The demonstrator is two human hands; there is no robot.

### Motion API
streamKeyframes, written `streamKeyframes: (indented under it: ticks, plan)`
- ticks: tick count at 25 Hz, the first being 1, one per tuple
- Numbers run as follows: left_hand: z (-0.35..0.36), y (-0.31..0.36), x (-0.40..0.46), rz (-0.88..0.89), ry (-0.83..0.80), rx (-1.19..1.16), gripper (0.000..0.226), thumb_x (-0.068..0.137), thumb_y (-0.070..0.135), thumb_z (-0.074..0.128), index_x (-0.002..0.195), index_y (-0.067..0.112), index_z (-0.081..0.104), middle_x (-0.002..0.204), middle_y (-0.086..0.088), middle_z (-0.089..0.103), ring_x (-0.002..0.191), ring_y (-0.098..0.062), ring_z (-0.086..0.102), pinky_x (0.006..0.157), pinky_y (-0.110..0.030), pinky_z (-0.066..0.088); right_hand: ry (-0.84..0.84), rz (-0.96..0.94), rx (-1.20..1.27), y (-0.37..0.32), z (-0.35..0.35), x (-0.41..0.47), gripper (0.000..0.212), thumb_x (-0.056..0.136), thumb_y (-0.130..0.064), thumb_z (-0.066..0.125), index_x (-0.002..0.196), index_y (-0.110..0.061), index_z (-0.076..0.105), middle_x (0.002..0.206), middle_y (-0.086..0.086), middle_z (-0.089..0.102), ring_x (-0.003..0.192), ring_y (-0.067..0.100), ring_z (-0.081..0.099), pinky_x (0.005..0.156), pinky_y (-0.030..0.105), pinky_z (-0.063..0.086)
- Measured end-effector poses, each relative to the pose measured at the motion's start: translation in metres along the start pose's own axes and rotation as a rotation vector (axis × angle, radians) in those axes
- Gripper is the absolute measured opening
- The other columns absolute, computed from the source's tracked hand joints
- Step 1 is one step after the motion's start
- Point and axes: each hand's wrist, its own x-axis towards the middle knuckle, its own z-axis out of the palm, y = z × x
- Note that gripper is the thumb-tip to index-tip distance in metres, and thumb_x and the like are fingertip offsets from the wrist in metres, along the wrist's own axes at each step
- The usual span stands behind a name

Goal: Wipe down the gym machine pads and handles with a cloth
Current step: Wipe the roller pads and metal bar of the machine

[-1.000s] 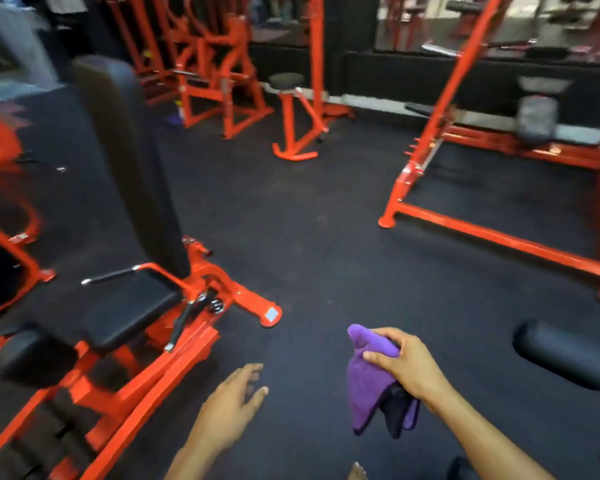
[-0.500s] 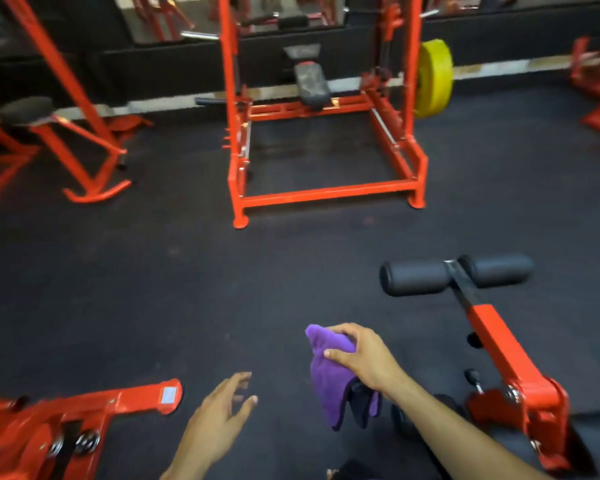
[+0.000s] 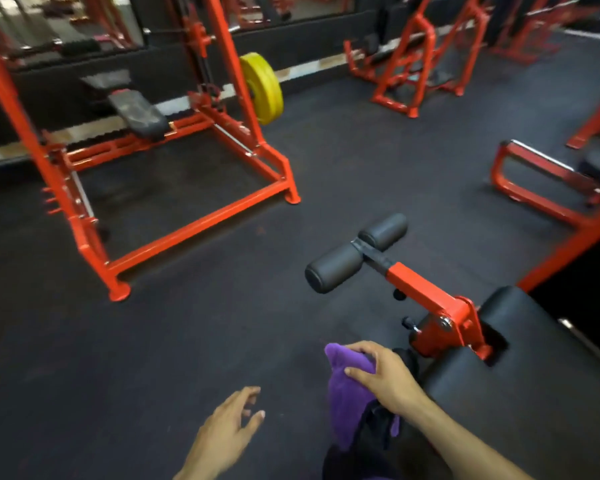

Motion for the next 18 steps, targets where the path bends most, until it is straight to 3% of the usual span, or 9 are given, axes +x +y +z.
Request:
streamKeyframes:
  ticks: [6, 11, 15, 18]
  plan:
    - [-0.011, 0.024, 0.092, 0.189, -0.211, 0.106, 0.029, 0.092, 0.057, 0.059, 0.113, 0.067, 0.043, 0.122, 0.036, 0.057, 0.106, 0.018, 0.057, 0.095, -0.019, 0.051, 0.270, 0.200, 0.111, 0.036, 0.000, -0.013, 0.031, 0.081, -0.019, 0.080, 0.105, -0.037, 0.071, 0.106, -0.026, 0.069, 0.104, -0.004, 0.063, 0.095, 0.023, 0.048]
    - [-0.031, 0.059, 0.185, 0.329, -0.365, 0.289, 0.039, 0.097, 0.058, 0.051, 0.134, 0.056, 0.042, 0.129, 0.035, 0.052, 0.110, 0.016, 0.053, 0.089, -0.014, 0.044, 0.433, 0.344, 0.183, 0.064, -0.009, 0.037, 0.029, 0.082, -0.015, 0.079, 0.101, -0.037, 0.071, 0.100, -0.023, 0.071, 0.097, -0.003, 0.065, 0.090, 0.027, 0.052]
    - [-0.070, 0.066, 0.267, 0.372, -0.366, 0.356, 0.044, 0.095, 0.059, 0.052, 0.137, 0.052, 0.045, 0.130, 0.034, 0.053, 0.114, 0.014, 0.055, 0.094, -0.021, 0.049, 0.463, 0.340, 0.159, 0.069, -0.015, 0.101, 0.030, 0.081, -0.015, 0.078, 0.101, -0.036, 0.070, 0.101, -0.023, 0.070, 0.098, -0.006, 0.063, 0.090, 0.022, 0.049]
    - [-0.091, 0.071, 0.319, 0.360, -0.364, 0.353, 0.040, 0.097, 0.052, 0.058, 0.136, 0.048, 0.050, 0.121, 0.038, 0.054, 0.107, 0.015, 0.056, 0.092, -0.019, 0.049, 0.501, 0.362, 0.152, 0.064, -0.020, 0.137, 0.032, 0.081, -0.016, 0.076, 0.104, -0.037, 0.069, 0.104, -0.024, 0.069, 0.100, -0.008, 0.061, 0.089, 0.016, 0.045]
